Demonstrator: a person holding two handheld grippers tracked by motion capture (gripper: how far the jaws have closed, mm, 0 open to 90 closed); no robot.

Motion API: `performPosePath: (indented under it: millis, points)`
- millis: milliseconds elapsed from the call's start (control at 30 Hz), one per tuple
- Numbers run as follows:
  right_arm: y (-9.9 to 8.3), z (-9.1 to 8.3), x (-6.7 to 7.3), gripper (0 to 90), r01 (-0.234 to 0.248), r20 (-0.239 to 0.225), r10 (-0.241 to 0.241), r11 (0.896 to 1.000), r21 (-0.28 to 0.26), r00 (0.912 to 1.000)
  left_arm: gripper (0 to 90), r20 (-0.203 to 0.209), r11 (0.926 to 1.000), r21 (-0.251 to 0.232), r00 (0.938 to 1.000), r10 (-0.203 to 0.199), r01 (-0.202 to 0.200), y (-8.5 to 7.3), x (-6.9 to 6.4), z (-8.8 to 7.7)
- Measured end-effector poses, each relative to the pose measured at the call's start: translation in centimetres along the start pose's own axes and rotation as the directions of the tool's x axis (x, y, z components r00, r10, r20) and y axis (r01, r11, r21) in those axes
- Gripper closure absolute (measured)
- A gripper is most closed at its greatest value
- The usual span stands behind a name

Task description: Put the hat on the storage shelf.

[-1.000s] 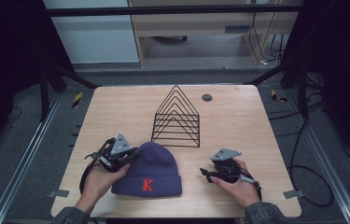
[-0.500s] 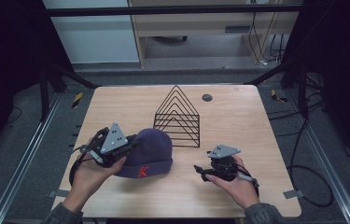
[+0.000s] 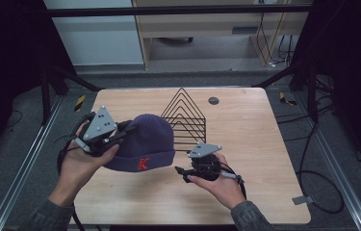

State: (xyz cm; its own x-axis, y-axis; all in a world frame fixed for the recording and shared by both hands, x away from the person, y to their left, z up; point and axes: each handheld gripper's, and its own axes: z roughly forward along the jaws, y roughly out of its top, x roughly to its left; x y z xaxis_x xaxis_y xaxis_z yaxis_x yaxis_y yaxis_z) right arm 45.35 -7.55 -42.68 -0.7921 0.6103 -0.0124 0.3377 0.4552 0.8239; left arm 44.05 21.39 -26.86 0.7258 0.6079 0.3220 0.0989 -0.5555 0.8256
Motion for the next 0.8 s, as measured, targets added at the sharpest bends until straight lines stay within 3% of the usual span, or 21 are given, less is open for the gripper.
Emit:
performPosePath:
  millis: [233, 367, 567, 800]
  points:
    - [2.2, -0.3, 0.3, 34.3, -0.012, -0.032, 0.011, 0.999, -0.040, 0.9994, 80.5, -0.011, 0.9991, -0.032, 0.9996, 0.026, -0.027, 2.4, 1.1, -1.0]
    - [3.5, -0.9, 0.1, 34.5, 0.004, -0.021, -0.005, 0.998, -0.057, 0.9998, 80.5, -0.005, 0.9984, -0.039, 0.9991, 0.041, -0.041, 3.9, 2.0, -0.9]
    - [5.5, -2.4, -1.1, 36.9, 0.014, 0.009, -0.013, 0.996, -0.088, 0.9999, 80.5, -0.021, 0.9964, -0.056, 0.9978, 0.062, -0.063, 5.4, 2.6, -0.6]
    - [7.4, -3.3, -3.2, 38.6, -0.013, 0.003, 0.013, 0.994, -0.110, 0.9999, 80.4, -0.018, 0.9933, -0.094, 0.9976, 0.067, -0.068, 7.4, 3.1, 0.3]
